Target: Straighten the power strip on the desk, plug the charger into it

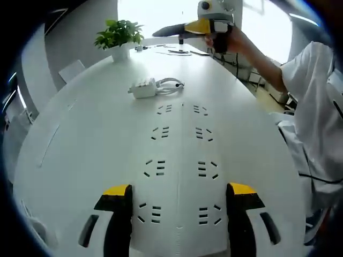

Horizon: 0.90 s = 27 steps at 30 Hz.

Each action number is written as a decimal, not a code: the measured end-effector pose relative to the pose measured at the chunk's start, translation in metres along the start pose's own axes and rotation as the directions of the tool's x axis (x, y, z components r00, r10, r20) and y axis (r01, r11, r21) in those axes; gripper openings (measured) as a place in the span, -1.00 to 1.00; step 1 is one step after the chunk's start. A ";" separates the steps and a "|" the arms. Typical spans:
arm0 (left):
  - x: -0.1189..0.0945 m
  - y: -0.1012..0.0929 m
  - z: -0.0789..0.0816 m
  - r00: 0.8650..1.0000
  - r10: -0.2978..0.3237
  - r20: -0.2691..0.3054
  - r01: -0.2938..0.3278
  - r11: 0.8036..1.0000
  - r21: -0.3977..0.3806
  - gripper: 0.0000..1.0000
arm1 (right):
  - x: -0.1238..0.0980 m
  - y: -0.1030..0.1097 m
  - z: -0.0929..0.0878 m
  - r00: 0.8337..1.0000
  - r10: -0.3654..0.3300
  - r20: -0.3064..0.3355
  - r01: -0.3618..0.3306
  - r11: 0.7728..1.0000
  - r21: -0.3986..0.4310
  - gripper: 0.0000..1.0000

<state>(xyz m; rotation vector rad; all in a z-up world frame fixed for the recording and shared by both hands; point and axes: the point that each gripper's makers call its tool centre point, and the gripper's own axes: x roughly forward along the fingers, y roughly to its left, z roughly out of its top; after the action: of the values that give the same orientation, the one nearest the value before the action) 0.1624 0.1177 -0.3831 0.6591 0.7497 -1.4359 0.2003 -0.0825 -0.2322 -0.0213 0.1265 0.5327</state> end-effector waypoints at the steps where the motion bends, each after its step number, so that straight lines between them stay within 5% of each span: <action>1: 0.000 0.000 0.000 1.000 0.000 0.002 0.000 1.000 -0.001 0.45 | 0.000 -0.005 0.000 0.999 -0.036 0.018 0.036 0.999 -0.014 0.21; 7: 0.000 0.000 0.000 1.000 -0.001 0.005 0.001 1.000 0.000 0.45 | 0.008 -0.014 -0.023 0.993 -0.120 0.017 0.121 0.992 -0.026 0.07; 12: 0.000 0.000 0.000 1.000 -0.004 0.007 0.004 1.000 0.001 0.45 | 0.025 -0.015 -0.037 0.994 -0.099 0.050 0.091 0.985 0.147 0.16; 15: 0.000 0.000 0.000 1.000 -0.004 0.009 0.004 1.000 0.001 0.45 | 0.036 -0.016 -0.042 0.992 -0.112 0.060 0.103 0.984 0.143 0.17; 18: 0.000 0.000 0.000 1.000 -0.005 0.013 0.005 1.000 0.000 0.45 | 0.043 -0.028 -0.059 0.977 -0.214 -0.013 0.214 0.973 0.082 0.15; 21: 0.000 0.000 0.000 1.000 -0.007 0.018 0.007 1.000 -0.001 0.45 | 0.047 -0.037 -0.076 0.954 -0.288 -0.079 0.296 0.947 0.126 0.06; 27: 0.000 0.000 0.001 1.000 -0.008 0.023 0.008 1.000 -0.001 0.45 | 0.061 -0.030 -0.102 0.949 -0.294 -0.118 0.308 0.942 0.133 0.02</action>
<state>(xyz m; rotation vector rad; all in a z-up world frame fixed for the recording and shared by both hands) 0.1621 0.1174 -0.3826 0.6380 0.7354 -1.4478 0.2562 -0.0824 -0.3411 0.0796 0.2535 0.2140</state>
